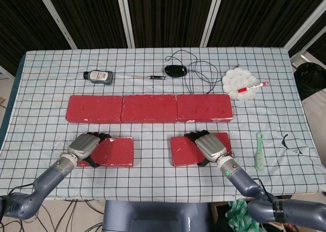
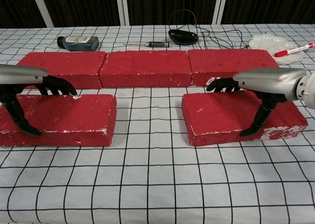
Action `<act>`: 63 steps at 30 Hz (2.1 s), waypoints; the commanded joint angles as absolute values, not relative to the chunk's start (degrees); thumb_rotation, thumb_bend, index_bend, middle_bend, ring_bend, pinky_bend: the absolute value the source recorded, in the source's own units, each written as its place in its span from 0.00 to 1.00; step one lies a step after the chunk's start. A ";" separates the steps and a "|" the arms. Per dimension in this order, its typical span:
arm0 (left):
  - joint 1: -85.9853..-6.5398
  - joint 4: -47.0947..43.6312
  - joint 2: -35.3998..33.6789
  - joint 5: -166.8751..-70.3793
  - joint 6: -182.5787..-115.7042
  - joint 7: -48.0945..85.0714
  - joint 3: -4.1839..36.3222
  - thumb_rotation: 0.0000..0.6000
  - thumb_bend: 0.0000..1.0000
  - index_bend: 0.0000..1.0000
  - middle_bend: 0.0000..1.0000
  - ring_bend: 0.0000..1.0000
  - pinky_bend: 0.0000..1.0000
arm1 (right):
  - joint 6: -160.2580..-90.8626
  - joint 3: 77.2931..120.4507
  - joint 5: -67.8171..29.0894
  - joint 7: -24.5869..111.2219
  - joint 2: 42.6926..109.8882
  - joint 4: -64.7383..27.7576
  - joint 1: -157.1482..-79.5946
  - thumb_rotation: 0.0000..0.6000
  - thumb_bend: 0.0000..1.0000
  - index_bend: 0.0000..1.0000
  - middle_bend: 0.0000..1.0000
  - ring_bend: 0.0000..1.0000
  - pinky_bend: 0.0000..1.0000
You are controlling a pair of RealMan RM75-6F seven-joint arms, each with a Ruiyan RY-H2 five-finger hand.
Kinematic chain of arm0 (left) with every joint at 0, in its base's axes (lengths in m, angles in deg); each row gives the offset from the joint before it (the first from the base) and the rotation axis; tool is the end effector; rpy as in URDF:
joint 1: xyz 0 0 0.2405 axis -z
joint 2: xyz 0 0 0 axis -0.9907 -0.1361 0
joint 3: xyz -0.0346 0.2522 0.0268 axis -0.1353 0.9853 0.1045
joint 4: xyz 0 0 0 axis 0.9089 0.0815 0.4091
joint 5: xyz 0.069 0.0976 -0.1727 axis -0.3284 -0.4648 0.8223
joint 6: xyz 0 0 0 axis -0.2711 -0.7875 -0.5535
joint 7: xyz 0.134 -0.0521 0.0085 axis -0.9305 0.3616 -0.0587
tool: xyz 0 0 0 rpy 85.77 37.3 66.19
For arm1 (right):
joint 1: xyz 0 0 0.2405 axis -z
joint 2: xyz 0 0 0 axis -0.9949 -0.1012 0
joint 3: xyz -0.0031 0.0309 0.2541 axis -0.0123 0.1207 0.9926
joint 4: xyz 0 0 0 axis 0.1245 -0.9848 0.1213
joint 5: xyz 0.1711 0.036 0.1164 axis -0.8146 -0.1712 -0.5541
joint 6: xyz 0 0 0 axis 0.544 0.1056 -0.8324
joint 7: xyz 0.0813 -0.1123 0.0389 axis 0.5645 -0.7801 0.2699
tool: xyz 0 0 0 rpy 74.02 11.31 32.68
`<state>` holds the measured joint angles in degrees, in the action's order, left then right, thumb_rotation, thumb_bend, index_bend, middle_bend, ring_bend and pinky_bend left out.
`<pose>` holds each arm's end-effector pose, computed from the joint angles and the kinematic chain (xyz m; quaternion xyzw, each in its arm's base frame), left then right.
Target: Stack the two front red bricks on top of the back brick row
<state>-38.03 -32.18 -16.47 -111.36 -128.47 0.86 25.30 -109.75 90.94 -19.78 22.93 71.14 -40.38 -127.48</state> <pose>-0.1965 0.2946 0.0365 -0.7846 -0.4614 -0.2109 0.3564 -0.1659 -0.3040 -0.0024 0.8004 -0.4011 0.2832 0.3438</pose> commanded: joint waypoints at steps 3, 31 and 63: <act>-37.46 -32.04 -16.39 -110.60 -127.54 0.90 25.54 1.00 0.28 0.17 0.25 0.14 0.26 | -109.75 91.17 -19.94 23.02 71.10 -40.57 -127.52 1.00 0.17 0.12 0.19 0.17 0.16; -36.19 -31.97 -16.01 -109.27 -128.15 -0.74 27.04 1.00 0.28 0.16 0.25 0.14 0.26 | -110.37 91.52 -19.48 23.77 69.31 -42.23 -126.97 1.00 0.17 0.12 0.19 0.17 0.16; -22.23 -19.62 -24.68 -105.68 -113.79 9.06 15.03 1.00 0.28 0.15 0.24 0.13 0.24 | -98.31 103.45 -27.38 31.26 57.99 -37.43 -138.61 1.00 0.17 0.12 0.19 0.18 0.16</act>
